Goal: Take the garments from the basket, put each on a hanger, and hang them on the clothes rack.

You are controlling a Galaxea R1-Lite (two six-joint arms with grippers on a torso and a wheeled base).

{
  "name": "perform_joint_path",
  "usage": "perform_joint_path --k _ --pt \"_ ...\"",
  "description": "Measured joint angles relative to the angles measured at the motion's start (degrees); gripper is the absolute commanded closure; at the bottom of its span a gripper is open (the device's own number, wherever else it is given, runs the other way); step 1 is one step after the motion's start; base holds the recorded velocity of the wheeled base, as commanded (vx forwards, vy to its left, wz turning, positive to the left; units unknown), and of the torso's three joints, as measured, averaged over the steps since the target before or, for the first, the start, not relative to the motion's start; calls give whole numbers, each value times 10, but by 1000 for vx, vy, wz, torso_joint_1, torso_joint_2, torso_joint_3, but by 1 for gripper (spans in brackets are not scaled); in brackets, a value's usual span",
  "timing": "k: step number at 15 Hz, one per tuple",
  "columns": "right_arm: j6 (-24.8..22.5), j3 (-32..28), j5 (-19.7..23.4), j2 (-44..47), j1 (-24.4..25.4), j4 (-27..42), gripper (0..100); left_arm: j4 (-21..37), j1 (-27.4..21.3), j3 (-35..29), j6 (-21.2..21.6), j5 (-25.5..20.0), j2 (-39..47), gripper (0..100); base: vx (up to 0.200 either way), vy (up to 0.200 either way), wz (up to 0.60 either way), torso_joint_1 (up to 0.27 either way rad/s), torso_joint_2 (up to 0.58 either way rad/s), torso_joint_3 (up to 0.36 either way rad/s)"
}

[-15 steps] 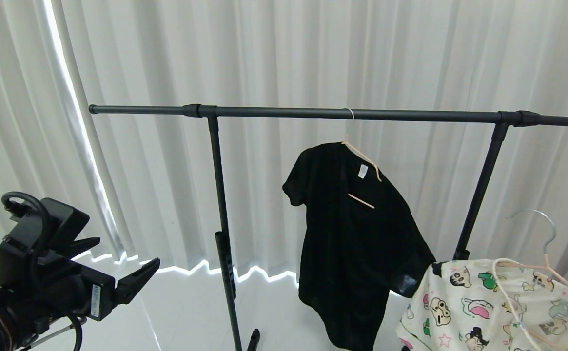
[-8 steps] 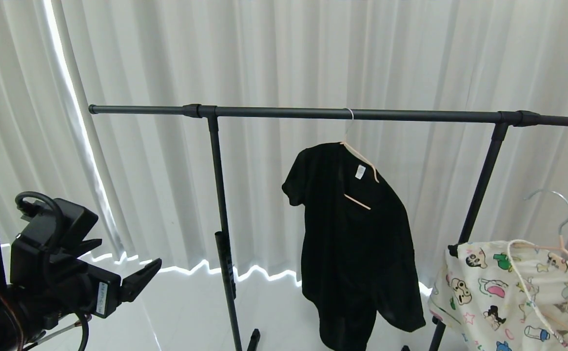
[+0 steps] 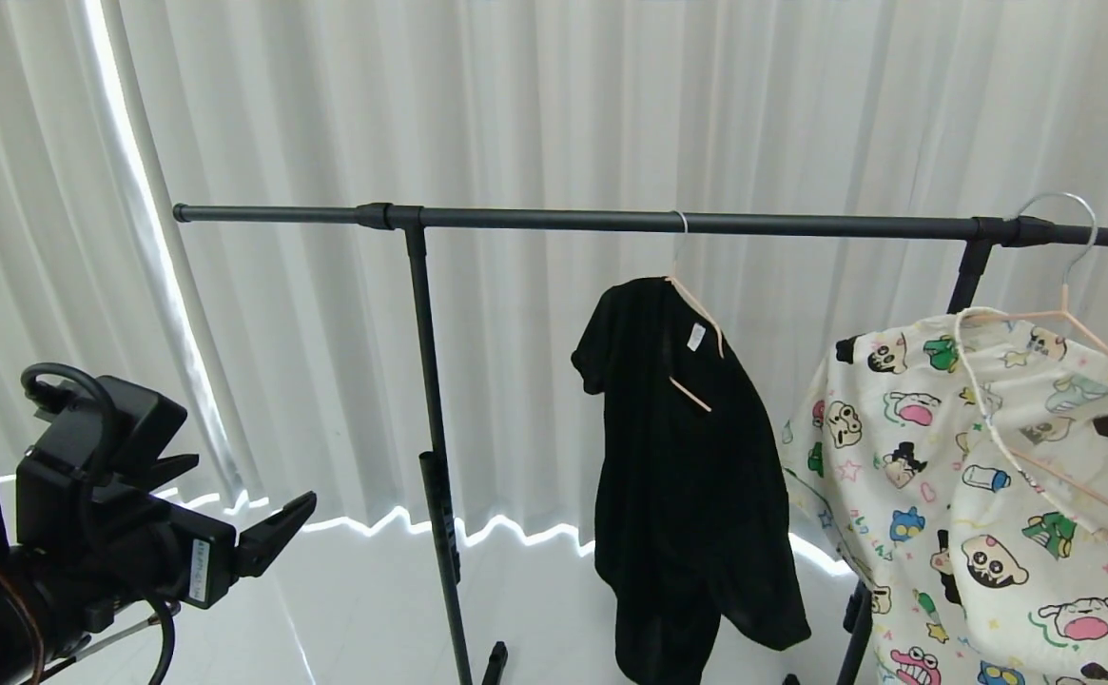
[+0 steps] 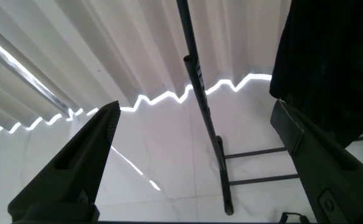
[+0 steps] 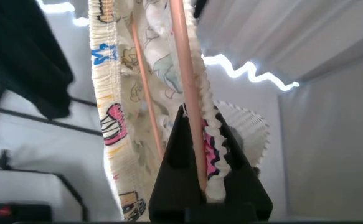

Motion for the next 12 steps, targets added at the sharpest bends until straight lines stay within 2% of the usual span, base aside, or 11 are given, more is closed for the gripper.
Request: perform_joint_path --k 2,5,12 --pt "13 -37 -32 22 19 18 100 -1 0 0 0 0 0 0 0 0 0 0 0 0" --pt "13 -53 -43 39 27 19 100 -1 -2 0 0 0 0 0 0 0 0 0 0 0" --pt "13 -77 -45 54 30 19 100 -1 -28 -6 -1 -2 -2 0 200 0 0 1 4 4"
